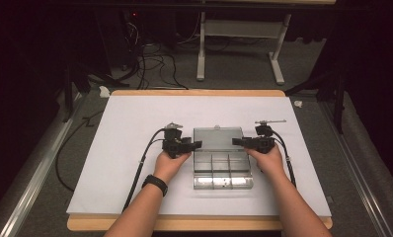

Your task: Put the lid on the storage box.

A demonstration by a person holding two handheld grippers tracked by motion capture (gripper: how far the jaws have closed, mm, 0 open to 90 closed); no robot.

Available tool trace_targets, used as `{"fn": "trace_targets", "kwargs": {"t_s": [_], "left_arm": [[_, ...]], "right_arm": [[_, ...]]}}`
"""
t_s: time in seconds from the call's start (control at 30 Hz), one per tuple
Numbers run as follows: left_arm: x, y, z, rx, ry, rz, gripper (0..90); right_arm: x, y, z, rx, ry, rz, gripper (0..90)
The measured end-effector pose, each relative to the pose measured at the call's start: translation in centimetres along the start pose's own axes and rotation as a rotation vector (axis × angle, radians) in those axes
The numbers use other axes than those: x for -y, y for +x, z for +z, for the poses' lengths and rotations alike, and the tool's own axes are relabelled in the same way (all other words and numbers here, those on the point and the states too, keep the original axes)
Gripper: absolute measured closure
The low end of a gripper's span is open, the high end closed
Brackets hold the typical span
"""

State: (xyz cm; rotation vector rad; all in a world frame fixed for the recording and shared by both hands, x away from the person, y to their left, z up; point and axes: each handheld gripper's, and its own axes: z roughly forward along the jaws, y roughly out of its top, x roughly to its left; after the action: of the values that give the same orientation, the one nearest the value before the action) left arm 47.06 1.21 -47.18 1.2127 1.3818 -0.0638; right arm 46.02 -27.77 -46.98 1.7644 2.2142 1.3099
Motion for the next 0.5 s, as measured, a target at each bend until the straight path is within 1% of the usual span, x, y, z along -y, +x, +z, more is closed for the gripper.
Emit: {"fn": "trace_targets", "kwargs": {"t_s": [0.13,0.17,0.2,0.23,0.3,0.33,0.37,0.4,0.43,0.47,0.5], "left_arm": [[-0.2,-0.3,-0.2,0.009,-0.004,0.010,42.5],[-0.2,-0.3,-0.2,0.009,-0.004,0.010,44.1],[-0.2,-0.4,-0.2,0.015,-0.006,0.011,45.4],[-0.2,-0.6,-0.4,0.021,-0.004,0.020,47.1],[-0.2,-0.8,-0.4,0.028,0.000,0.019,50.6],[-0.3,-0.9,-0.4,0.014,0.002,0.022,51.8],[-0.3,-0.9,-0.4,0.014,0.002,0.022,50.6],[-0.3,-0.9,-0.3,0.007,0.010,0.016,50.6],[-0.4,-0.8,-0.3,0.006,0.020,0.001,50.4],[-0.4,-0.7,-0.4,0.013,0.022,0.001,51.0],[-0.2,-0.9,-0.5,0.026,0.000,0.018,51.8]], "right_arm": [[-0.1,0.6,-0.7,0.031,-0.043,-0.048,47.2],[-0.1,0.6,-0.7,0.031,-0.043,-0.048,47.2],[-0.1,0.9,-1.1,0.046,-0.064,-0.068,50.2],[-0.1,1.0,-1.2,0.053,-0.074,-0.081,51.4],[0.0,1.2,-1.5,0.063,-0.083,-0.093,53.6],[0.1,1.3,-1.7,0.069,-0.089,-0.101,56.2],[0.1,1.3,-1.7,0.069,-0.089,-0.101,56.2],[0.3,1.5,-1.9,0.108,-0.105,-0.130,66.9],[0.6,1.9,-2.3,0.128,-0.120,-0.182,67.5],[0.7,1.9,-2.4,0.128,-0.120,-0.185,66.9],[0.8,2.0,-2.4,0.133,-0.116,-0.184,66.2]]}}
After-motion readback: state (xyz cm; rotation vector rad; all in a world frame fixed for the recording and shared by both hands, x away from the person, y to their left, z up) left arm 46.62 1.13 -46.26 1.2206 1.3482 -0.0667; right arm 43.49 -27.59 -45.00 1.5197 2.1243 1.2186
